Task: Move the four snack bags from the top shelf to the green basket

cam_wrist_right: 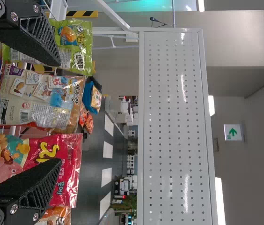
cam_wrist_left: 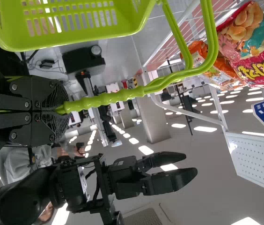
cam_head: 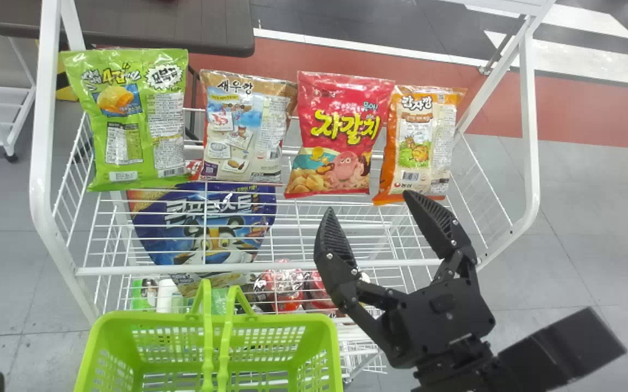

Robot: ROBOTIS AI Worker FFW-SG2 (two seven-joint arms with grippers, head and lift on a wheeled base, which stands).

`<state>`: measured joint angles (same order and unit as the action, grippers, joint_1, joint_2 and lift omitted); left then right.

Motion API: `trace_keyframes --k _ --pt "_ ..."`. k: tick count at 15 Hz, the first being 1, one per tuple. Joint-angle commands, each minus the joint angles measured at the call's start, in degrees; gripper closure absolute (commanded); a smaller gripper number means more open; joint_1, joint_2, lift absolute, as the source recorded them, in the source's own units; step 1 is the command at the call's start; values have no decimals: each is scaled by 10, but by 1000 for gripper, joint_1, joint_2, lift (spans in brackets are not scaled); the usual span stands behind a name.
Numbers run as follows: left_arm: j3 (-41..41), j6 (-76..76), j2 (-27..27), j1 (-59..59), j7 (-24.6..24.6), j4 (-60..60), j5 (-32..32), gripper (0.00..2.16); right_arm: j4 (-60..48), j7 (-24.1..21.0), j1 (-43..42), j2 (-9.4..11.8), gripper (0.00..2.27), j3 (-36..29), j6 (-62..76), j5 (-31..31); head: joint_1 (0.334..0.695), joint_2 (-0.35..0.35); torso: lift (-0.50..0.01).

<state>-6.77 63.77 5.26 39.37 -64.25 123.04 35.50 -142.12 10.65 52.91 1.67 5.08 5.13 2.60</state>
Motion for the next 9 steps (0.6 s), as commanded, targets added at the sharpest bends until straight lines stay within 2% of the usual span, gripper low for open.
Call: trace_keyframes --k 1,9 --pt "0 0 -1 0 0 0 0 1362 0 -2 0 0 83 0 -2 -1 695 -271 0" --pt "0 11 0 1 3 0 1 1362 3 -7 -3 0 83 -2 -2 -8 695 -276 0"
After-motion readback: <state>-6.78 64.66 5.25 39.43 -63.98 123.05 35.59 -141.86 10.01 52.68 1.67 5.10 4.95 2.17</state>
